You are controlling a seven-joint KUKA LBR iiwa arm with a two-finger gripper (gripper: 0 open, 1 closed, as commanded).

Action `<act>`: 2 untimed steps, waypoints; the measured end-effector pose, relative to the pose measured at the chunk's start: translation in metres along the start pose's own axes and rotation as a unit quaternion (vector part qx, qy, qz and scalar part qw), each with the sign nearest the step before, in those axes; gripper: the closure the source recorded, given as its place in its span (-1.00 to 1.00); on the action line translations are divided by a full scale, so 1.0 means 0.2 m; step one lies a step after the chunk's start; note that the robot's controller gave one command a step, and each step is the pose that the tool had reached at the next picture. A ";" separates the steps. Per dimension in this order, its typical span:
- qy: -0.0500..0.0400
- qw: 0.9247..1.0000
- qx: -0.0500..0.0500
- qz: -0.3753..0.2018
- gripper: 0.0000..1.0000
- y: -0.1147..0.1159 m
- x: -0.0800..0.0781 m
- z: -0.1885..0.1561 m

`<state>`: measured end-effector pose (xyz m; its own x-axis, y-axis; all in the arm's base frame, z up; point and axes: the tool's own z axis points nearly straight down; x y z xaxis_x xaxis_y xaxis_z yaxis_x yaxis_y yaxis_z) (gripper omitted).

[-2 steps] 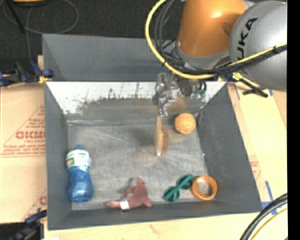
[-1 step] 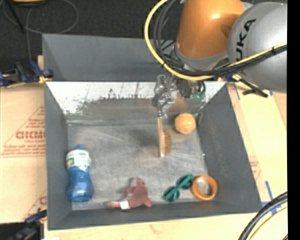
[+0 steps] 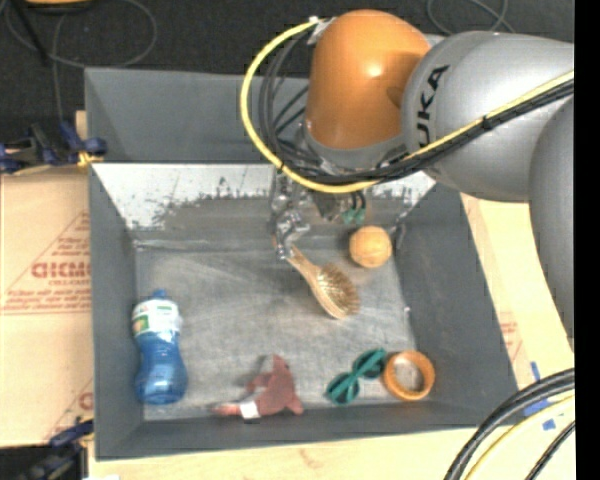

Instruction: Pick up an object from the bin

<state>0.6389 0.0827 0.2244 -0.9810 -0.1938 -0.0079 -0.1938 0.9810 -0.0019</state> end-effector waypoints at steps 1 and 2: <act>0.001 1.000 -0.002 -0.001 1.00 -0.01 0.12 0.32; 0.004 1.000 -0.001 -0.009 1.00 -0.03 0.17 0.47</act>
Offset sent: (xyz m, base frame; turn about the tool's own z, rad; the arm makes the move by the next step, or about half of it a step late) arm -0.0309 0.0008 -0.0633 -0.1724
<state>0.6072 0.0698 0.1292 -0.9773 -0.2118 0.0007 -0.2118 0.9773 -0.0002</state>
